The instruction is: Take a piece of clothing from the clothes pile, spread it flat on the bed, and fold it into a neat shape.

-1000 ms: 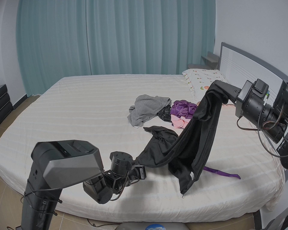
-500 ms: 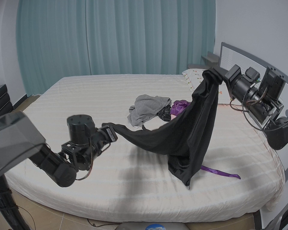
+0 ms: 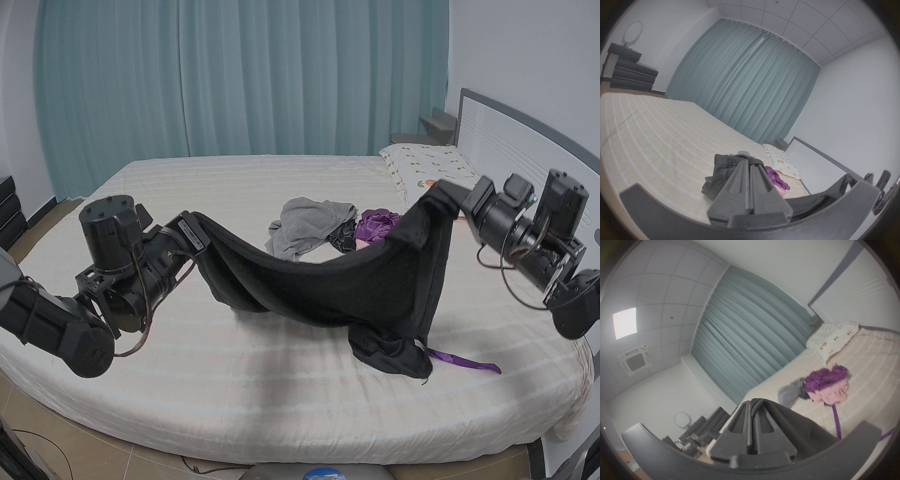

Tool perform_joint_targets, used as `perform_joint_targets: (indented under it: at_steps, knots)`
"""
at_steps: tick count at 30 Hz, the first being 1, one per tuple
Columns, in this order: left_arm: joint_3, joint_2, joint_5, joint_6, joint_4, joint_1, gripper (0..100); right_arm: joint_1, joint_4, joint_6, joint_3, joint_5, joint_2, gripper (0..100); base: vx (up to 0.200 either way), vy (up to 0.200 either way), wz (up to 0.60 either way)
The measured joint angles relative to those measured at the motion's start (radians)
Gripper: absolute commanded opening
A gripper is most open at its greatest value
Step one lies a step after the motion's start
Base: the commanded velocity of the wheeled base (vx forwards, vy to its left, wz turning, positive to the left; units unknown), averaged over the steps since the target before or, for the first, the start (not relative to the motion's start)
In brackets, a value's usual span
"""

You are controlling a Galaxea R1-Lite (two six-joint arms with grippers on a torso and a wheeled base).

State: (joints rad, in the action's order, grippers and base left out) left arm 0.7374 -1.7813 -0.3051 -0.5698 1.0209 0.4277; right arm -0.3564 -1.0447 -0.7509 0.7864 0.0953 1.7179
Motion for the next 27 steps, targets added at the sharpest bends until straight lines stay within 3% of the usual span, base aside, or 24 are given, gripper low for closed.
perform_joint_targets:
  at_steps: [5,11,18,24,27]
  knots:
    - [-0.078,-0.067,0.016,-0.035,0.052,0.014,0,-0.007,-0.061,-0.012,-0.1,0.001,0.077,0,0.0,0.0,0.0]
    - [-0.139,-0.138,0.041,-0.15,0.067,0.051,0,-0.031,-0.091,-0.084,-0.135,-0.046,0.172,0,0.0,0.0,0.0]
    - [-0.207,-0.177,0.084,-0.18,0.071,0.073,0,-0.047,-0.11,-0.109,-0.154,-0.055,0.216,0,0.0,0.0,0.0]
    - [-0.241,-0.193,0.1,-0.214,0.072,0.074,0,-0.057,-0.115,-0.109,-0.184,-0.076,0.22,0,-0.2,0.0,0.0]
    - [-0.253,-0.194,0.101,-0.217,0.074,0.074,0,-0.061,-0.115,-0.109,-0.191,-0.079,0.217,0,0.0,0.0,0.0]
